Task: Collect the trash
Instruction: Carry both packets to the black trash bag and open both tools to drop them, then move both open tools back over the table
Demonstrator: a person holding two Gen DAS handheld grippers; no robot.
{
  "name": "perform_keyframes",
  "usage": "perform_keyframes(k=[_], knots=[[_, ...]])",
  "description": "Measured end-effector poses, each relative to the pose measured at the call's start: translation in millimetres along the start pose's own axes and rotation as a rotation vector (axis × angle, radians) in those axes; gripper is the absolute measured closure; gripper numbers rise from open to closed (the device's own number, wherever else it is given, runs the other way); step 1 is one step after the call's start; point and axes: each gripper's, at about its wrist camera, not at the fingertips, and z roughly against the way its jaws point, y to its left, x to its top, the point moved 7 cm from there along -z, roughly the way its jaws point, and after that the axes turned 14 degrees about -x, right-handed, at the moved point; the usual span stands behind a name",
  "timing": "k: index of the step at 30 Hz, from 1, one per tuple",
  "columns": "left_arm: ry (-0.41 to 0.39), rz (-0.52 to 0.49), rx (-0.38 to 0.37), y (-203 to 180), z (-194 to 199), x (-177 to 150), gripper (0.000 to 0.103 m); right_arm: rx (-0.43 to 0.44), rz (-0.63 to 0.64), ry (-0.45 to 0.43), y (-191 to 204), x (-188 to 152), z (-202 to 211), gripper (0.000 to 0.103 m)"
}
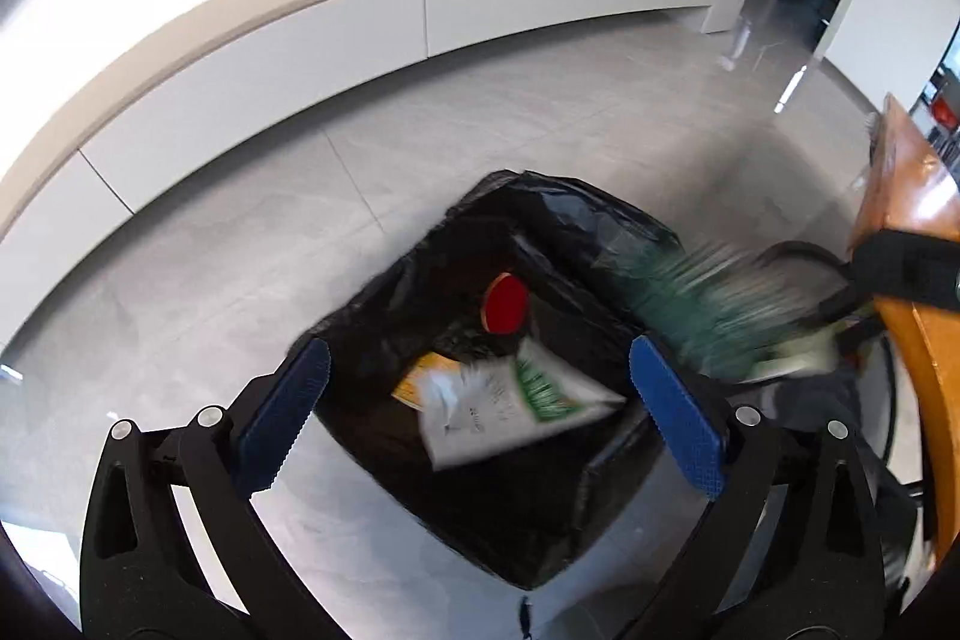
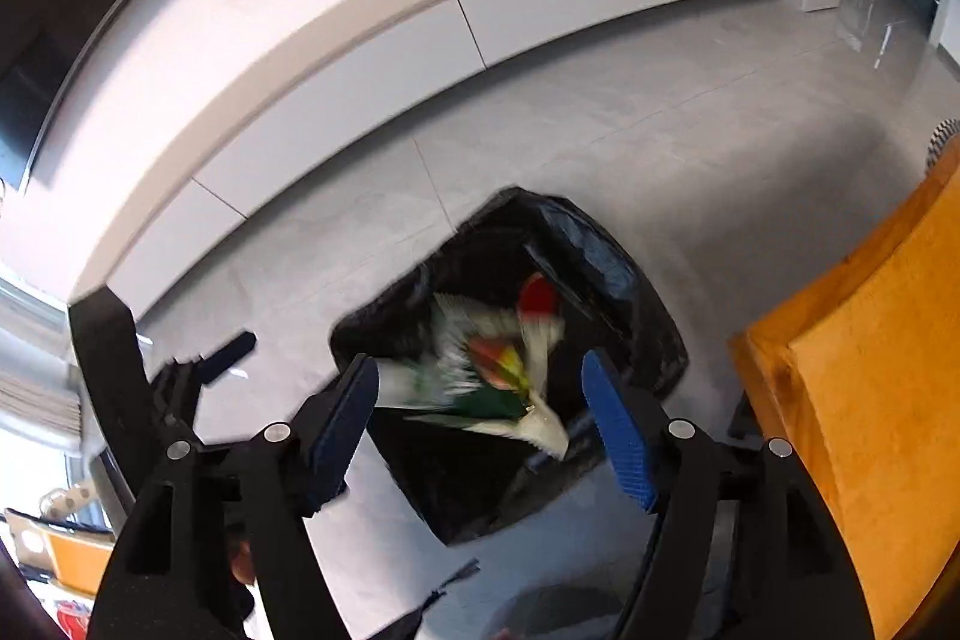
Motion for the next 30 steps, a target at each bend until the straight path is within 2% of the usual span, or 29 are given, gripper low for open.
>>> perform_keyframes(k=[4, 7, 12, 16, 23, 30], knots=[[0.019, -0.023, 0.000, -3, -3, -3, 0.006, -0.012, 0.006, -0.009, -10, -2, 5, 0.032], [0.027, -0.036, -0.028, -13, -5, 2, 0.006, -0.008, -0.004, -0.021, -14, -7, 12, 0.032], [0.025, -0.092, -0.079, -56, -3, 11, 0.006, -0.029, -0.035, -0.052, -41, -11, 33, 0.032], [0.017, -0.133, -0.167, -98, 2, 20, 0.006, -0.052, -0.070, -0.081, -75, -20, 53, 0.032], [0.020, -0.290, -0.271, -195, 9, 34, 0.006, -0.153, -0.164, -0.126, -167, -41, 93, 0.032], [0.051, -0.434, -0.330, -292, -7, 38, 0.006, -0.276, -0.303, -0.116, -277, -73, 118, 0.032]])
